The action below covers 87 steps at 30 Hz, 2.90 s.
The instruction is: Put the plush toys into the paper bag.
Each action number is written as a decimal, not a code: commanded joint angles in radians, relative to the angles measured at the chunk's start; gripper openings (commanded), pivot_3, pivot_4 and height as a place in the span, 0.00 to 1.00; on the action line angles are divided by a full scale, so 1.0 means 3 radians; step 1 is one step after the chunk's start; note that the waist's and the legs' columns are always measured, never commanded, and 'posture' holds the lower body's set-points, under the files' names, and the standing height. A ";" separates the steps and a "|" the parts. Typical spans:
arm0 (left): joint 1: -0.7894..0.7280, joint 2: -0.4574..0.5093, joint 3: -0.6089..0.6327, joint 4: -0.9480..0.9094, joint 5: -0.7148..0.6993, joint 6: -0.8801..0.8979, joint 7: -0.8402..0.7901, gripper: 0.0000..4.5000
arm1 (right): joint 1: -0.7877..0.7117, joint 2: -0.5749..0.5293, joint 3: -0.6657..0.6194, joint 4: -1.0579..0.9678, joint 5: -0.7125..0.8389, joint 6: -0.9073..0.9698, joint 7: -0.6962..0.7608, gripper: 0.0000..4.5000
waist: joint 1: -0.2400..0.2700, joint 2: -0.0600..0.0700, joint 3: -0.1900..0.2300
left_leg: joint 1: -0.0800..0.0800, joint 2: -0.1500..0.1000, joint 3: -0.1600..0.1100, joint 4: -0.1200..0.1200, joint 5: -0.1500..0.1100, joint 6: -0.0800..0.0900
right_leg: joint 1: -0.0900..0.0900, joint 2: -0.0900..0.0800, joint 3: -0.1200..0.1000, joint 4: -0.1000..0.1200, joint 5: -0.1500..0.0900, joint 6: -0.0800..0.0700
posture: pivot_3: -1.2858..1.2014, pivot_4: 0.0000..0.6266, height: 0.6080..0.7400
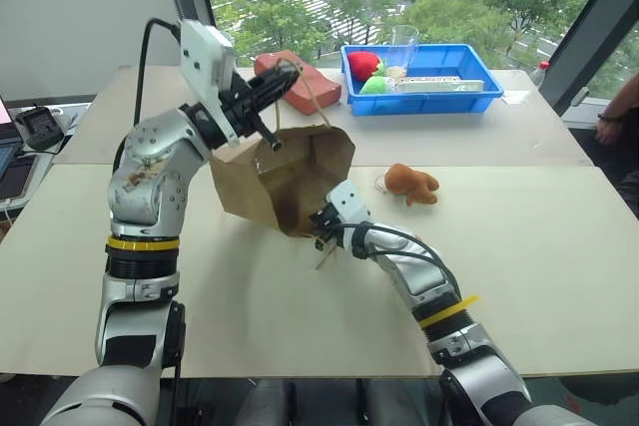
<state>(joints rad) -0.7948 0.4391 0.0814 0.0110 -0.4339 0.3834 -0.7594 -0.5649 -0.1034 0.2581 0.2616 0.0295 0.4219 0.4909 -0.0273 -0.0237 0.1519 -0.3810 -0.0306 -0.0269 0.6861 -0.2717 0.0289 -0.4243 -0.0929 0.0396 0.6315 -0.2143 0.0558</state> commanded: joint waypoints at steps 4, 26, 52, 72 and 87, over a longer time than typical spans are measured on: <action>0.0157 0.0094 -0.0166 -0.0200 0.0089 -0.0138 -0.0177 0.00 | 0.0136 -0.0027 -0.0218 -0.0629 0.0356 -0.0127 0.0250 0.00 | 0.0001 0.0000 0.0000 | -0.0012 -0.0001 0.0000 -0.0008 0.0000 0.0000 | -0.0013 -0.0001 0.0000 -0.0001 0.0000 0.0000 | 0.52 0.24 1.00; 0.0319 0.0487 -0.0159 -0.0177 -0.0173 -0.0067 -0.1016 0.00 | 0.1390 -0.2324 -0.1229 -0.2343 0.1350 0.0891 0.1284 0.99 | 0.0045 -0.0001 0.0001 | -0.0024 -0.0005 0.0008 -0.0017 -0.0001 0.0003 | -0.0020 -0.0002 -0.0001 -0.0019 -0.0001 0.0001 | 0.52 0.24 1.00; 0.0319 0.0542 -0.0159 -0.0187 -0.0111 -0.0072 -0.0941 0.00 | 0.0885 -0.2016 -0.0908 -0.2179 0.1559 0.0875 0.1266 0.00 | 0.0027 -0.0003 0.0002 | -0.0005 0.0008 0.0008 -0.0007 -0.0001 0.0003 | 0.0001 0.0004 0.0002 -0.0017 -0.0001 0.0001 | 0.52 0.24 1.00; 0.0166 0.0283 -0.0154 -0.0288 -0.0209 0.0079 -0.0676 0.00 | -0.0477 -0.0140 -0.0246 -0.0721 0.0944 0.0927 -0.0183 0.00 | 0.0016 -0.0002 0.0001 | -0.0021 -0.0006 0.0001 -0.0016 0.0002 -0.0002 | -0.0019 -0.0001 -0.0006 -0.0001 0.0000 0.0000 | 0.52 0.24 1.00; 0.0245 0.0338 -0.0119 -0.0280 -0.0161 0.0044 -0.0684 0.00 | -0.0197 -0.0334 -0.0213 -0.1098 0.0919 0.0440 0.0470 0.99 | -0.0027 -0.0002 0.0001 | -0.0032 -0.0006 0.0002 -0.0019 0.0007 -0.0010 | -0.0036 -0.0001 -0.0005 0.0005 0.0000 0.0001 | 0.52 0.24 1.00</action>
<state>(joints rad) -0.7206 0.5325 0.0229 -0.0404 -0.4746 0.4145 -0.9682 -0.6178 -0.1937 0.2230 -0.0053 0.2855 0.5870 0.6098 -0.0353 -0.0243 0.1523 -0.3904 -0.0323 -0.0263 0.6805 -0.2696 0.0259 -0.4351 -0.0931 0.0382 0.6331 -0.2143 0.0560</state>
